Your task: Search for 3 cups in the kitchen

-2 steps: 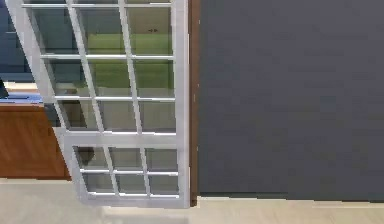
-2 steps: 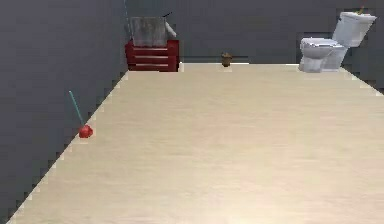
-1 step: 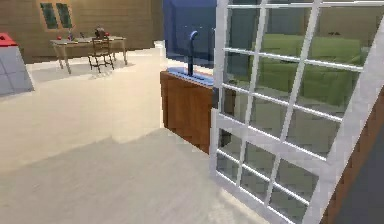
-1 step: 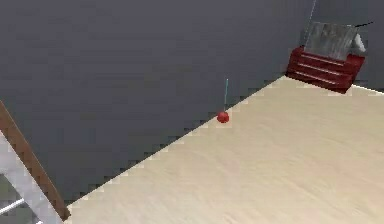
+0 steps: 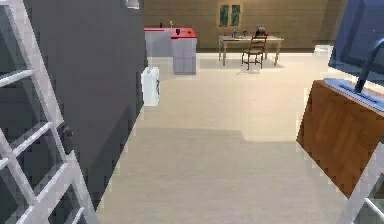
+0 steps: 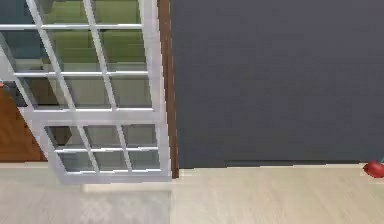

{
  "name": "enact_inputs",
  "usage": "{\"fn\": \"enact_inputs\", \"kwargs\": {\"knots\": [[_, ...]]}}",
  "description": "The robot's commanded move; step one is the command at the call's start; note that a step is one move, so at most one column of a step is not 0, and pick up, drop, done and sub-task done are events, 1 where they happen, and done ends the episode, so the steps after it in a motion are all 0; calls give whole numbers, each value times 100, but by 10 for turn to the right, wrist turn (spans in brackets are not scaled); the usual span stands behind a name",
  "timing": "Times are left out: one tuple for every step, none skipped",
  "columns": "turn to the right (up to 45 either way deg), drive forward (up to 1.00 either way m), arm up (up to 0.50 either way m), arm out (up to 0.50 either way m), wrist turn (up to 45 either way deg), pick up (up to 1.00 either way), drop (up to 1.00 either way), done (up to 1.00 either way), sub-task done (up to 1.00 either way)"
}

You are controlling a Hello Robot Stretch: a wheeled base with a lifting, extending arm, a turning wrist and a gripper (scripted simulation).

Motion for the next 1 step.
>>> {"fn": "enact_inputs", "kwargs": {"knots": [[0, 100, 0, 0, 0, 0, 0, 0, 0]]}}
